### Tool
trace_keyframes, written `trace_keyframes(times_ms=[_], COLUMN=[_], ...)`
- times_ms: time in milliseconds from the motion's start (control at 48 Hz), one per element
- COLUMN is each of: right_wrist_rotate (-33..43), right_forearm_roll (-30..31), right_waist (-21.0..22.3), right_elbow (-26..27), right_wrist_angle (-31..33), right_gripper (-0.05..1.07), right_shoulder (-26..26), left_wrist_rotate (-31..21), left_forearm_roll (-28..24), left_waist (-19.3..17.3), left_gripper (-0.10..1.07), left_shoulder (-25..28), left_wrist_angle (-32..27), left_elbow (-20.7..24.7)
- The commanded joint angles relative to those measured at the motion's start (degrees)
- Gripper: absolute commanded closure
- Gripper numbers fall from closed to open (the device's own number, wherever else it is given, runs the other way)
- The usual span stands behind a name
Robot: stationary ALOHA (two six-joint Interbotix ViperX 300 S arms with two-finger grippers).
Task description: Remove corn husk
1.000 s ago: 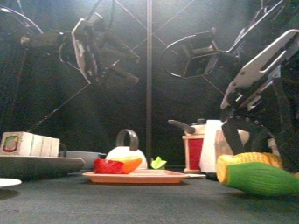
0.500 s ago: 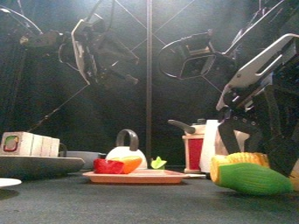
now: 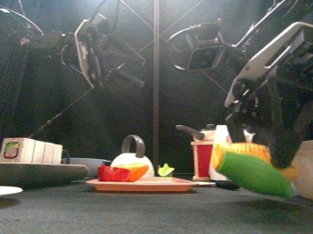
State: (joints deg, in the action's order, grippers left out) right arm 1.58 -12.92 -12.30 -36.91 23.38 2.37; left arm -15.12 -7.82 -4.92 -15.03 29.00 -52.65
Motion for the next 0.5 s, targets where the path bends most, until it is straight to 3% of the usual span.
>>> trace_keyframes(times_ms=[0,208,479], right_wrist_rotate=[0.1,-0.2,-0.7], right_forearm_roll=[0.0,0.0,1.7], right_waist=[1.8,4.1,5.2], right_elbow=[-1.2,-7.5,-9.9], right_wrist_angle=[-3.5,-12.0,-20.5], right_gripper=[0.52,0.52,0.52], right_shoulder=[-6.0,-12.2,-14.5], left_wrist_rotate=[0.0,0.0,0.1], left_forearm_roll=[0.1,0.1,0.1], left_waist=[-0.2,-0.2,-0.2], left_gripper=[0.01,0.01,0.01], left_shoulder=[-1.2,-1.9,-1.9], left_wrist_angle=[0.4,0.7,0.9], left_elbow=[0.3,-0.2,-0.2])
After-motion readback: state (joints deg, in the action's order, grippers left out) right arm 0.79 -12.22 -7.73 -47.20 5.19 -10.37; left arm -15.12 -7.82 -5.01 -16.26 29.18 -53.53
